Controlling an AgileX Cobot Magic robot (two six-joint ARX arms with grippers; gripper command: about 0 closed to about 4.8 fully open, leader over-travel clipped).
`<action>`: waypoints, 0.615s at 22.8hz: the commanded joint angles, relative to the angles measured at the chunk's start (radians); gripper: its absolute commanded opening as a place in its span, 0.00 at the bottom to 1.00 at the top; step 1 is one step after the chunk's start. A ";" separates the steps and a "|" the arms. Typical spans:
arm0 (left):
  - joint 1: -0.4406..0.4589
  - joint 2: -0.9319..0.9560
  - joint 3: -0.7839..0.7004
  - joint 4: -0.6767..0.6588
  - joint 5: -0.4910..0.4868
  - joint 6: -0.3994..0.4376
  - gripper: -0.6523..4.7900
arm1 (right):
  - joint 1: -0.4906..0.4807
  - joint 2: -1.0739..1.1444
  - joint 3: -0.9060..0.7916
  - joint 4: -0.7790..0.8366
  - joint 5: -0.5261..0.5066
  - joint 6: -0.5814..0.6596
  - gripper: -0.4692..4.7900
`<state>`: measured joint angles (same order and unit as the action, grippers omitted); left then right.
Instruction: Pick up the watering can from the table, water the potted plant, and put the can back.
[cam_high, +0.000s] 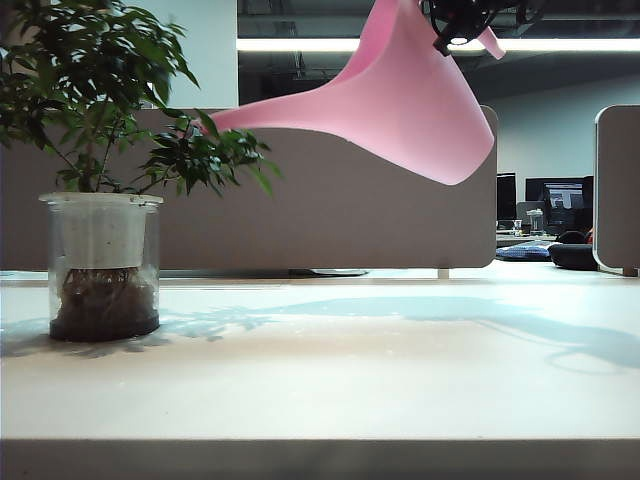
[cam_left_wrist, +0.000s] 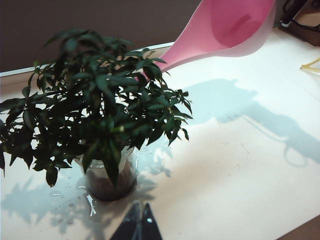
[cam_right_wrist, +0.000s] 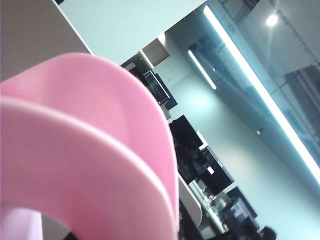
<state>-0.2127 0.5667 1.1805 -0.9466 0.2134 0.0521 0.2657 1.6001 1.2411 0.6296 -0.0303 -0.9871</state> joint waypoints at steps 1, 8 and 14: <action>0.000 0.000 0.002 0.013 0.005 0.000 0.11 | 0.020 -0.013 0.010 0.063 -0.024 -0.049 0.35; 0.000 0.000 0.002 0.013 0.005 0.000 0.11 | 0.033 -0.013 0.010 0.063 -0.025 -0.141 0.35; -0.001 -0.001 0.002 0.013 0.012 0.000 0.11 | 0.044 -0.015 0.010 0.074 -0.024 -0.177 0.35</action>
<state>-0.2127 0.5667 1.1805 -0.9466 0.2188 0.0521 0.3084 1.6001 1.2411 0.6304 -0.0566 -1.1511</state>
